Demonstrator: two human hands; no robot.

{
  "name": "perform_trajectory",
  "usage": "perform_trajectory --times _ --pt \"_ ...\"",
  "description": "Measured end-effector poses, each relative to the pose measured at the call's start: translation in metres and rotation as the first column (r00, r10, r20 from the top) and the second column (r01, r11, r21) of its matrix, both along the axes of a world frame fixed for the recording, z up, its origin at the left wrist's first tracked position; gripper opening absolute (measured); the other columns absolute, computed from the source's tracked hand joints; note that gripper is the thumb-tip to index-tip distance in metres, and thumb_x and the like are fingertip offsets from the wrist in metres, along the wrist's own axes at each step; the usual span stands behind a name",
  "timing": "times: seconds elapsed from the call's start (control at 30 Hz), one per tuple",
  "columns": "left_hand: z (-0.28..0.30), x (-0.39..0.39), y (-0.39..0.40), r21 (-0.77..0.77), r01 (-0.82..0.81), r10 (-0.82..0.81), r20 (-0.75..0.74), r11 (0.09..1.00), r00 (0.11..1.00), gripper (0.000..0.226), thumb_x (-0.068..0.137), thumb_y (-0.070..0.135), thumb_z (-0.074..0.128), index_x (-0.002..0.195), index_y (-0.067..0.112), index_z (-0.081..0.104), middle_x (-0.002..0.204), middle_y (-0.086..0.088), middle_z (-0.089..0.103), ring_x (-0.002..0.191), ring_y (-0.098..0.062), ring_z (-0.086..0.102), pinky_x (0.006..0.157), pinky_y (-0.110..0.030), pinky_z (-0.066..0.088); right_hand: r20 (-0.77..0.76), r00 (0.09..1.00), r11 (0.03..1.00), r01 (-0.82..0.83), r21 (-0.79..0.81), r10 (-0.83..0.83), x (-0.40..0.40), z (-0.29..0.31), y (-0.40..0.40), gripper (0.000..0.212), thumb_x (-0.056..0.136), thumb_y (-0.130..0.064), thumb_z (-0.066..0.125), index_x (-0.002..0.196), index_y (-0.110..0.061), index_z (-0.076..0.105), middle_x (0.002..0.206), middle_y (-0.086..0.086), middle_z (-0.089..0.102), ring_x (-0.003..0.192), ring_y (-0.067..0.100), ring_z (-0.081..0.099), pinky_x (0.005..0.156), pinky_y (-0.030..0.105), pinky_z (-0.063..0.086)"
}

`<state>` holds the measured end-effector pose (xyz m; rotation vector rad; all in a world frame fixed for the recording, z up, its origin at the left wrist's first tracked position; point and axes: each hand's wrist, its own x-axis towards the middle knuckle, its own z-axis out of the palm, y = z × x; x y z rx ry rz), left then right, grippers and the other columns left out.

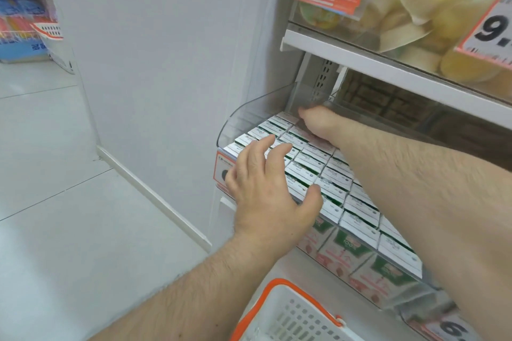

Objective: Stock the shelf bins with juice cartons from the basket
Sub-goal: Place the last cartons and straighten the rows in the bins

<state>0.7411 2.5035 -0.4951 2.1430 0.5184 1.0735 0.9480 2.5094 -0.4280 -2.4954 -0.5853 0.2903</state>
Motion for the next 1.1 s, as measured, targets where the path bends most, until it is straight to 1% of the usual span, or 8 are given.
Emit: perform_trajectory --times 0.07,0.3,0.43,0.6,0.73,0.87,1.0,1.1 --pt "0.005 -0.004 -0.006 -0.001 0.04 -0.04 0.062 0.999 0.997 0.049 0.072 0.047 0.051 0.117 0.03 0.043 0.126 0.012 0.041 0.12 -0.007 0.03 0.102 -0.032 0.022 0.135 0.991 1.0 -0.004 -0.005 0.005 -0.012 0.003 -0.019 0.045 0.103 -0.037 0.033 0.134 -0.009 0.051 0.135 0.013 0.055 0.122 0.028 0.051 0.092 0.031 0.035" --pt "0.019 -0.035 -0.045 -0.179 0.491 -0.505 -0.044 0.853 0.862 0.011 0.077 0.028 0.061 0.079 0.036 0.053 0.075 0.019 0.061 0.066 -0.003 0.055 0.064 -0.025 0.046 0.559 0.829 0.999 -0.022 0.026 0.004 -0.085 0.011 -0.112 0.033 0.097 -0.026 0.04 0.08 -0.009 0.062 0.089 0.01 0.066 0.089 0.032 0.059 0.076 0.037 0.047" --pt "0.0 -0.044 -0.069 -0.231 0.667 -0.701 -0.334 0.709 0.63 0.015 0.081 0.02 0.063 0.087 0.033 0.059 0.08 0.012 0.064 0.067 -0.001 0.055 0.067 -0.021 0.047 0.761 0.645 0.966 -0.234 0.109 0.07 -0.141 0.004 -0.168 0.036 0.093 -0.022 0.041 0.058 -0.019 0.03 0.062 0.002 0.041 0.065 0.026 0.042 0.062 0.04 0.034" --pt "-0.038 -0.049 -0.102 -0.2 0.752 -0.637 -0.687 0.628 0.35 0.033 0.082 0.026 0.059 0.115 0.027 0.058 0.1 0.017 0.063 0.084 -0.008 0.059 0.085 -0.031 0.051 0.861 0.497 0.866 -0.472 0.168 0.103 -0.203 -0.032 -0.226 0.029 0.086 -0.013 0.048 0.057 -0.012 0.042 0.057 0.007 0.04 0.058 0.027 0.037 0.059 0.031 0.023" --pt "-0.064 -0.058 -0.125 -0.228 0.822 -0.491 -0.868 0.522 0.07 0.026 0.087 0.027 0.056 0.113 0.028 0.055 0.098 0.019 0.055 0.096 -0.014 0.059 0.089 -0.036 0.052 0.663 0.748 0.87 -0.314 0.38 -0.02 -0.236 -0.11 -0.267 0.032 0.087 -0.017 0.044 0.058 -0.021 0.033 0.055 -0.009 0.029 0.056 0.015 0.03 0.054 0.032 0.022" --pt "-0.088 -0.057 -0.136 -0.25 0.834 -0.43 -0.903 0.492 -0.017 0.04 0.09 0.025 0.052 0.131 0.026 0.051 0.117 0.013 0.062 0.102 -0.012 0.058 0.092 -0.033 0.049 0.208 0.961 0.94 0.109 0.323 -0.183 -0.236 -0.208 -0.305 0.038 0.09 -0.023 0.044 0.053 -0.024 0.036 0.051 -0.008 0.037 0.056 0.015 0.036 0.055 0.033 0.024" --pt "-0.104 -0.051 -0.144 -0.31 0.819 -0.453 -0.889 0.482 -0.07 0.04 0.093 0.025 0.054 0.133 0.025 0.05 0.12 0.011 0.061 0.106 -0.013 0.055 0.094 -0.034 0.048 -0.071 0.929 0.932 0.362 -0.024 -0.363 -0.22 -0.285 -0.343 0.033 0.095 -0.019 0.043 0.062 -0.016 0.047 0.062 0.0 0.051 0.063 0.022 0.052 0.052 0.029 0.035" --pt "-0.119 -0.048 -0.151 -0.361 0.811 -0.436 -0.888 0.46 -0.148 0.043 0.094 0.026 0.053 0.137 0.025 0.045 0.124 0.009 0.06 0.11 -0.015 0.054 0.095 -0.036 0.047 -0.145 0.896 0.891 0.376 -0.256 -0.42 -0.211 -0.33 -0.365 0.016 0.093 -0.025 0.049 0.083 -0.019 0.06 0.088 0.001 0.063 0.084 0.022 0.061 0.071 0.031 0.05"
